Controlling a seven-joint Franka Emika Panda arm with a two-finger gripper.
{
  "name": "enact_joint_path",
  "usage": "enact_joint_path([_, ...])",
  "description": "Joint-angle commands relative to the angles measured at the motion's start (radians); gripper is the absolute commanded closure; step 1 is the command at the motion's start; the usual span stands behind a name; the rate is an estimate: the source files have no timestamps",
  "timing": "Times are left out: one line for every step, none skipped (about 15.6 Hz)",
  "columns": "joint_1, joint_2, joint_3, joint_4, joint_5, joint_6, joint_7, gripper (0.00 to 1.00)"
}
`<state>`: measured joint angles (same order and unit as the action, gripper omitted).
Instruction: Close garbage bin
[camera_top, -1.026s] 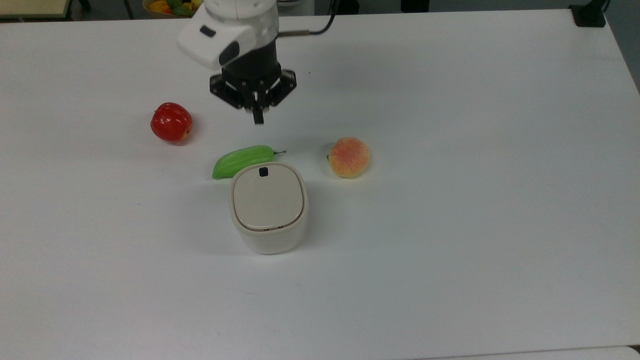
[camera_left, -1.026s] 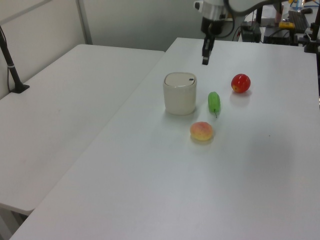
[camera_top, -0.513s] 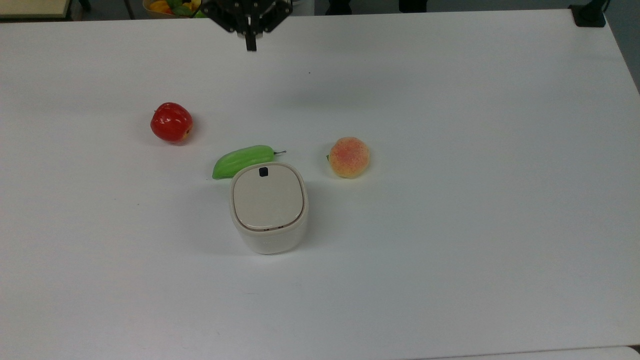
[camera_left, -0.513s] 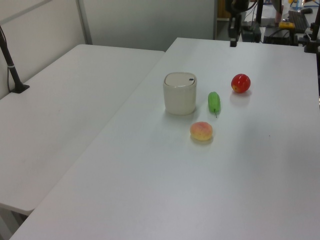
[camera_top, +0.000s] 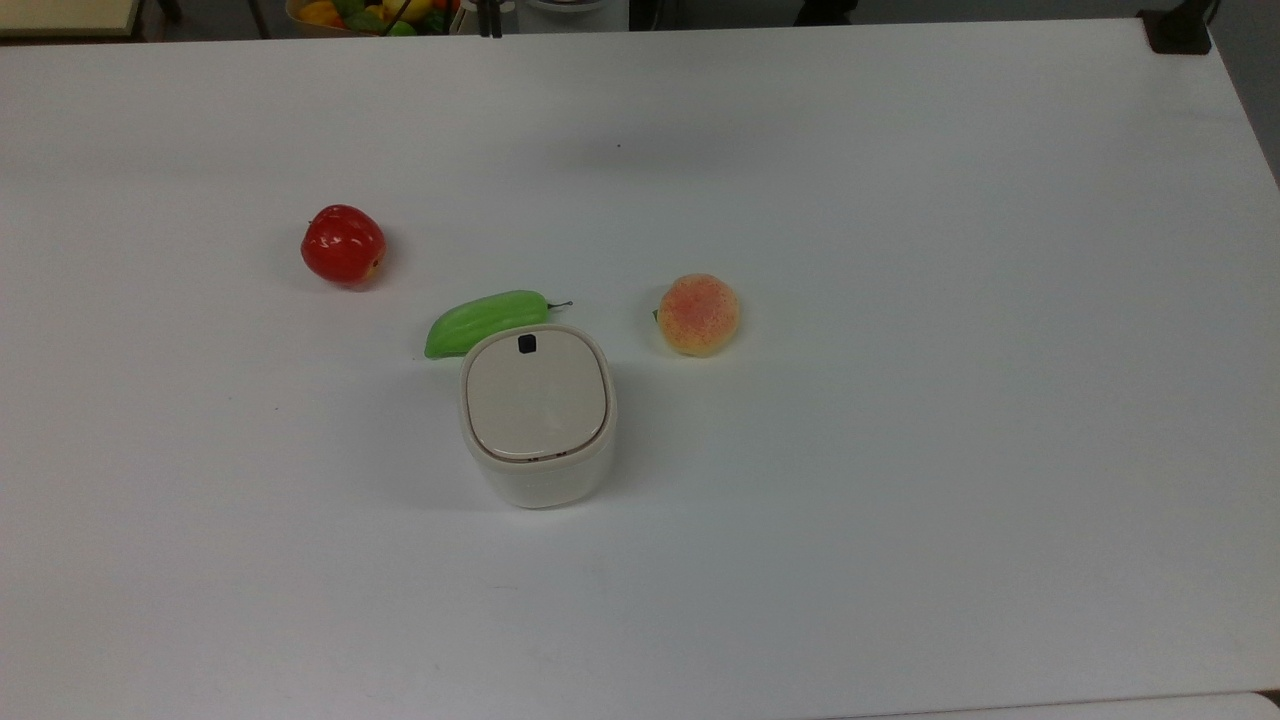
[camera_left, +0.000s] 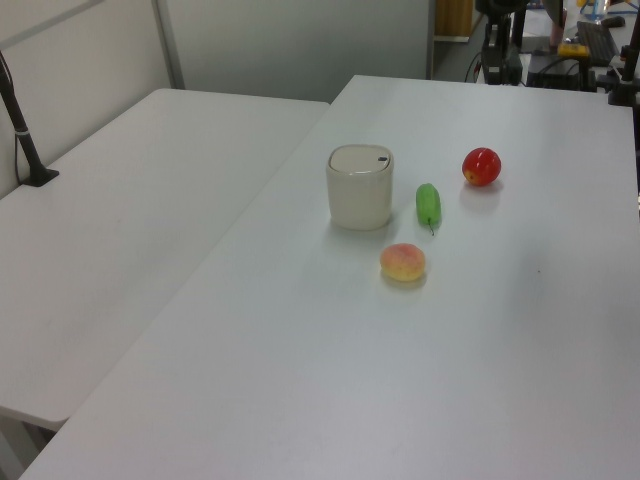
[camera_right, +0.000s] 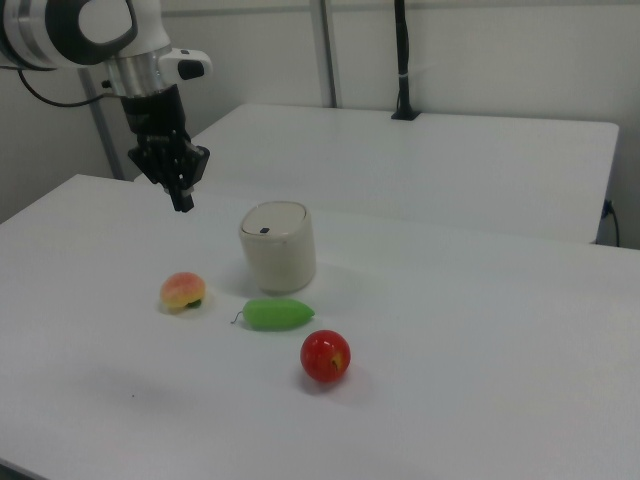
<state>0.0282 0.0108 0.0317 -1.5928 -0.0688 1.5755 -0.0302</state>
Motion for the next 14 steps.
enact_joint_path([-0.014, -0.042, -0.007, -0.035, -0.016, -0.025, 0.004, 0.11])
enact_joint_path([-0.020, -0.042, -0.007, -0.033, -0.017, -0.023, 0.003, 0.00])
enact_joint_path([-0.022, -0.042, -0.007, -0.032, -0.022, -0.022, 0.003, 0.00])
enact_joint_path([-0.022, -0.042, -0.007, -0.032, -0.028, -0.022, 0.003, 0.00])
enact_joint_path([-0.022, -0.042, -0.006, -0.032, -0.032, -0.018, 0.003, 0.00])
enact_joint_path([-0.021, -0.040, -0.006, -0.032, -0.034, -0.015, 0.003, 0.00])
enact_joint_path([-0.021, -0.038, -0.006, -0.032, -0.032, -0.014, 0.003, 0.00])
enact_joint_path([-0.021, -0.040, -0.006, -0.032, -0.032, -0.014, 0.004, 0.00])
enact_joint_path([-0.019, -0.040, -0.006, -0.032, -0.032, -0.017, 0.007, 0.00])
enact_joint_path([-0.021, -0.040, -0.006, -0.030, -0.032, -0.017, 0.007, 0.00])
enact_joint_path([-0.021, -0.040, -0.006, -0.030, -0.032, -0.018, 0.010, 0.00])
enact_joint_path([-0.019, -0.041, -0.006, -0.030, -0.032, -0.022, 0.013, 0.00])
enact_joint_path([-0.021, -0.042, -0.006, -0.030, -0.032, -0.026, 0.013, 0.00])
enact_joint_path([-0.021, -0.043, -0.006, -0.030, -0.032, -0.028, 0.013, 0.00])
